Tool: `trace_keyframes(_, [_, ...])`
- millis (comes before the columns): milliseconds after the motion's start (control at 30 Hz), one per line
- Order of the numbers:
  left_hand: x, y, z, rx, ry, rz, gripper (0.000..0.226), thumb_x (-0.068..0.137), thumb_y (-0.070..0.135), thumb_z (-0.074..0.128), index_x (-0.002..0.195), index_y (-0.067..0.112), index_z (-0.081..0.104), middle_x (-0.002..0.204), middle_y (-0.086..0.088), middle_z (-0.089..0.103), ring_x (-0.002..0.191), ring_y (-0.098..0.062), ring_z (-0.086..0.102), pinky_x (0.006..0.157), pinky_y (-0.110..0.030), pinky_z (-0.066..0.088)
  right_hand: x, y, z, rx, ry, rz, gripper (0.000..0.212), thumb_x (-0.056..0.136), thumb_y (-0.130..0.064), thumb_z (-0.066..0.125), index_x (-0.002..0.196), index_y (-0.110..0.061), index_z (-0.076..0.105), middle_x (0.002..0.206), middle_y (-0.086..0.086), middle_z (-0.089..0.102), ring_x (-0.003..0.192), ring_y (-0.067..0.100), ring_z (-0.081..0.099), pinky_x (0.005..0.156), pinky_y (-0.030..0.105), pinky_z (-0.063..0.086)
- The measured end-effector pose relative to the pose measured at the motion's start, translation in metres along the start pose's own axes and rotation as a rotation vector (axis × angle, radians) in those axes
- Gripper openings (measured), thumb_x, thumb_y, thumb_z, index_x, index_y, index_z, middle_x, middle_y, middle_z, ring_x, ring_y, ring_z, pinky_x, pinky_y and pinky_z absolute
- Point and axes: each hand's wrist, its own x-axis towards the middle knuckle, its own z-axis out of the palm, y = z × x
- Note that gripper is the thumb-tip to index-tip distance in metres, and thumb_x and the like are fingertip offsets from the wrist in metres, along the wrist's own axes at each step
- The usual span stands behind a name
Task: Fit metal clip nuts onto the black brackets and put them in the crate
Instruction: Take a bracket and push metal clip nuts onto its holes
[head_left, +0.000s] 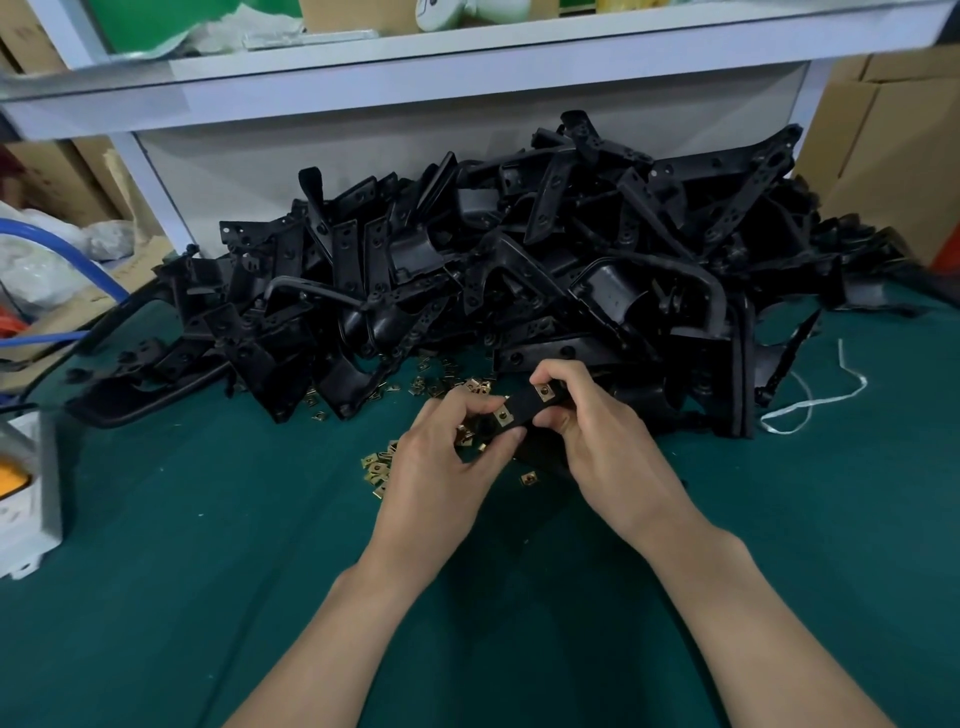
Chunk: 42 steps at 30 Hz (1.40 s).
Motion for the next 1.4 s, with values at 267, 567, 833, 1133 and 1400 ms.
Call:
trace_keyframes(267, [-0.001, 0.001, 0.005, 0.01, 0.028, -0.024, 0.024, 0.086, 0.047, 0.068, 0.104, 0.041, 0.054, 0.099, 0.015, 0.067, 0.091, -0.003, 0.065, 0.074, -0.017, 0.05, -0.001, -0.003, 0.0, -0.05, 0.033, 0.002, 0.05, 0.106, -0.025, 0.045, 0.142, -0.055, 0.027, 0.09, -0.034, 0.055, 0.092, -0.015, 0.057, 0.075, 0.019, 0.051])
trace_keyframes(567, [0.002, 0.015, -0.004, -0.414, -0.156, -0.198, 0.03, 0.104, 0.044, 0.049, 0.088, 0.026, 0.068, 0.08, 0.012, 0.067, 0.077, -0.002, 0.062, 0.069, -0.015, 0.048, -0.002, -0.001, 0.0, -0.152, 0.032, 0.002, 0.046, 0.105, -0.046, 0.023, 0.146, -0.037, 0.041, 0.052, -0.011, 0.051, 0.05, 0.007, 0.051, 0.052, 0.027, 0.035])
trace_keyframes(833, [0.006, 0.014, -0.008, -0.479, -0.182, -0.225, 0.023, 0.101, 0.039, 0.053, 0.092, 0.029, 0.071, 0.087, 0.009, 0.071, 0.084, -0.011, 0.066, 0.077, -0.025, 0.055, -0.004, -0.006, -0.004, -0.301, 0.044, -0.161, 0.042, 0.106, -0.045, 0.022, 0.145, -0.037, 0.036, 0.053, -0.018, 0.037, 0.049, -0.002, 0.043, 0.051, 0.026, 0.037])
trace_keyframes(1133, [0.006, 0.021, -0.01, -0.59, -0.172, -0.251, 0.023, 0.096, 0.039, 0.056, 0.087, 0.027, 0.073, 0.087, 0.001, 0.072, 0.082, -0.017, 0.067, 0.076, -0.03, 0.053, -0.004, -0.003, -0.001, 0.048, 0.121, -0.107, 0.039, 0.108, -0.048, 0.027, 0.142, -0.04, 0.045, 0.061, -0.014, 0.059, 0.061, 0.003, 0.059, 0.059, 0.022, 0.046])
trace_keyframes(1400, [0.007, 0.02, -0.011, -0.658, -0.183, -0.245, 0.026, 0.095, 0.037, 0.054, 0.086, 0.02, 0.072, 0.08, -0.003, 0.067, 0.07, -0.017, 0.061, 0.059, -0.026, 0.049, 0.011, -0.008, -0.028, 1.622, 0.089, 0.359, 0.039, 0.089, -0.019, 0.046, 0.119, -0.008, 0.069, 0.056, -0.003, 0.054, 0.044, 0.009, 0.048, 0.038, 0.02, 0.039])
